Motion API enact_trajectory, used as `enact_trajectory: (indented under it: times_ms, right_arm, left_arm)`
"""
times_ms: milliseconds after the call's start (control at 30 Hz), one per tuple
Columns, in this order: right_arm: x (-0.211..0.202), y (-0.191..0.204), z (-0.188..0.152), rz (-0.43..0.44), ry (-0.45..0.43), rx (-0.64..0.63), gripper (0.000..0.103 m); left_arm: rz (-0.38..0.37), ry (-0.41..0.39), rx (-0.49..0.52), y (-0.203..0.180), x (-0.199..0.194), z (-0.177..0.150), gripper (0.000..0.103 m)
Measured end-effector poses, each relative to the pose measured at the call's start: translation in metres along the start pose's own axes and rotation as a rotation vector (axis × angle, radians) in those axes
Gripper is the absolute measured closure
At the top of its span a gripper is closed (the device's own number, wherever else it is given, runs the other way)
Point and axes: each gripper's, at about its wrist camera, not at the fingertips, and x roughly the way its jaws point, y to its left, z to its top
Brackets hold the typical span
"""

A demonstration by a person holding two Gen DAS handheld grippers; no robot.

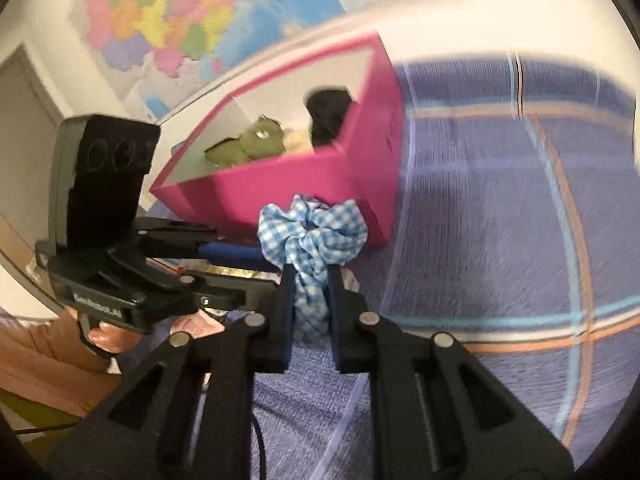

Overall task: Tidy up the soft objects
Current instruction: 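Carry the blue checked scrunchie into the pink box and release it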

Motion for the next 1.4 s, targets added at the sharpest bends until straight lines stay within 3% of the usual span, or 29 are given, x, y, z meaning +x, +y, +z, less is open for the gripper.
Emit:
enact_trajectory:
  times_ms: [233,433,567,833,967,1000,1067,1167,1400]
  right_arm:
    - [-0.033,0.044,0.03,-0.03,-0.067,-0.18,0.086]
    - [-0.018,0.061,0.083,-0.072,-0.085,-0.297,0.086]
    - [0.011,0.061,0.119,-0.098,-0.06,-0.339,0.086]
    - [0.064,0.044,0.162,-0.165,0.011,-0.346,0.083]
    - [0.096,0.024,0.177,-0.216,0.067,-0.289,0.057]
    - [0.098,0.02,0.178,-0.22,0.067,-0.268,0.055]
    - [0.1,0.011,0.179,-0.195,0.063,-0.222,0.05]
    - [0.093,0.007,0.174,-0.165,0.036,-0.197,0.049]
    - [0.063,0.022,0.16,-0.11,-0.015,-0.19,0.049]
  left_arm:
    - [0.024,-0.14,0.084,-0.018,-0.057,0.025,0.063]
    - [0.095,-0.219,0.025,0.005,-0.078,0.06,0.064]
    - [0.122,-0.211,-0.038,0.033,-0.077,0.08,0.065]
    - [0.161,-0.161,-0.167,0.092,-0.049,0.111,0.065]
    - [0.221,-0.134,-0.221,0.112,-0.035,0.111,0.065]
    - [0.242,-0.133,-0.225,0.115,-0.034,0.11,0.065]
    - [0.262,-0.139,-0.229,0.115,-0.035,0.106,0.065]
    - [0.311,-0.174,-0.204,0.111,-0.047,0.1,0.059]
    - [0.351,-0.253,-0.111,0.079,-0.085,0.08,0.058]
